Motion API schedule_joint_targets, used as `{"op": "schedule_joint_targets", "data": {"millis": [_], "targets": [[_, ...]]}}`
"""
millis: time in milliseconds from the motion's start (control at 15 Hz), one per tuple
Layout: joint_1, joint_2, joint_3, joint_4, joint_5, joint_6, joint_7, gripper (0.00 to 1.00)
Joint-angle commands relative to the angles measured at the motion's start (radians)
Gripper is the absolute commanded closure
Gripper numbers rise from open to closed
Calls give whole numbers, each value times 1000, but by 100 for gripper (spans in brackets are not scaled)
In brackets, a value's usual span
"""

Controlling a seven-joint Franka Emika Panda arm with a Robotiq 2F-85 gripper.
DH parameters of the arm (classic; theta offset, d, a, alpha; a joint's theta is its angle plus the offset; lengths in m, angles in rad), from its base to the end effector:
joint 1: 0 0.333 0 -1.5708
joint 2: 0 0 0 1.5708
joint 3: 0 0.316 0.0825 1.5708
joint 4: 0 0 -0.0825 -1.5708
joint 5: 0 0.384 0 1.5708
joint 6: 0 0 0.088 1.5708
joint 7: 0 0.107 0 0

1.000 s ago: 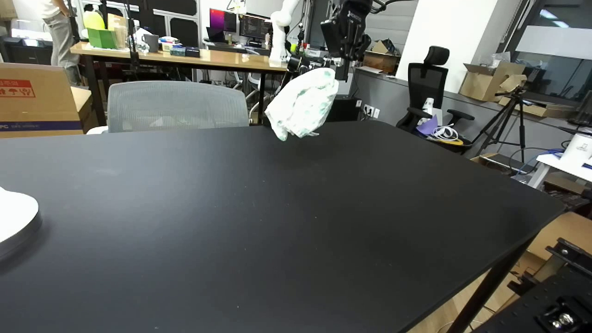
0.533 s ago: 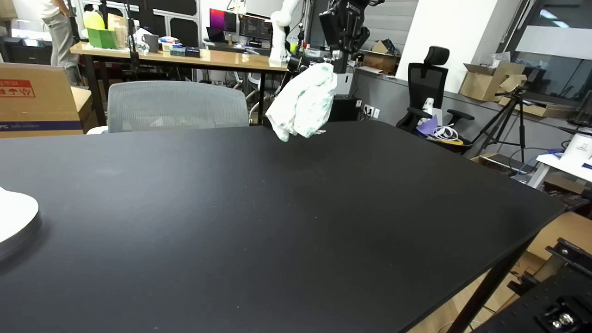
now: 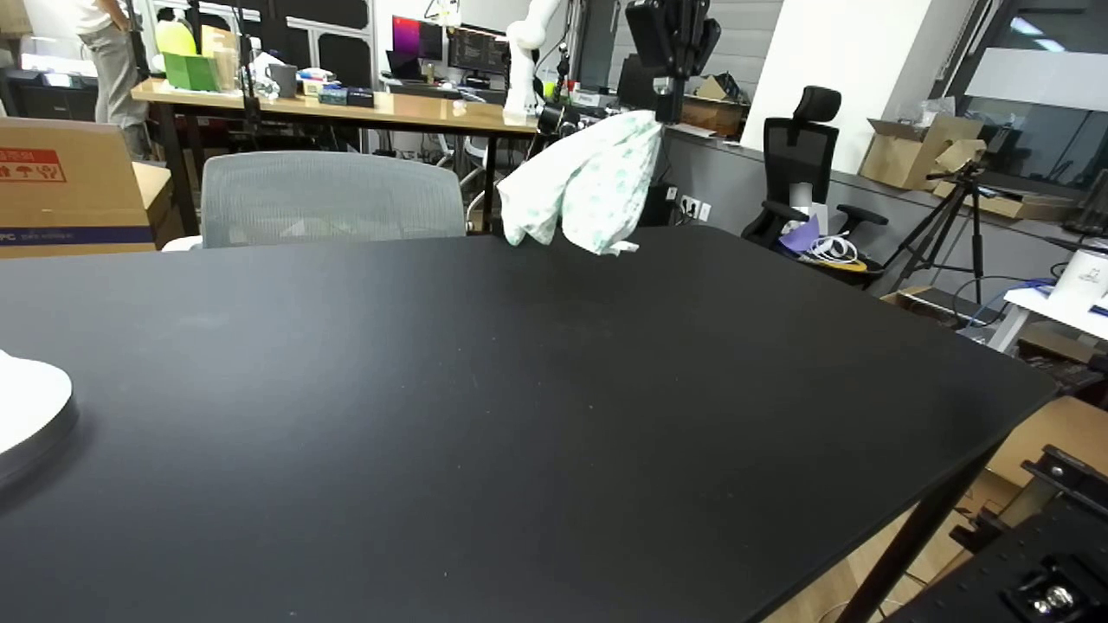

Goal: Unhang the cloth on the stand and place it on the table

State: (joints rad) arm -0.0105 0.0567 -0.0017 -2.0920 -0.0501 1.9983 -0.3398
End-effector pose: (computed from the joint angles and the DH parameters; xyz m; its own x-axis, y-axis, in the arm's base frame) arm 0.5379 -0.0096 0.3842 0.9270 0.3412 -0.1557 0.3438 -0.9390 -0.0105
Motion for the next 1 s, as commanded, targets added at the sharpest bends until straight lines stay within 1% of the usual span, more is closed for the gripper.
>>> {"op": "schedule_joint_targets", "data": {"millis": [0,200,400,667,933], "targets": [[26,-168,23,-179,-43,45,47,100],[47,-239,38,-271,-31,59,37,100],[52,-249,35,-317,-26,75,50,100],[36,-204,20,-339,-32,132,83,100],[10,-134,-1,-335,-33,170,112,100]]}}
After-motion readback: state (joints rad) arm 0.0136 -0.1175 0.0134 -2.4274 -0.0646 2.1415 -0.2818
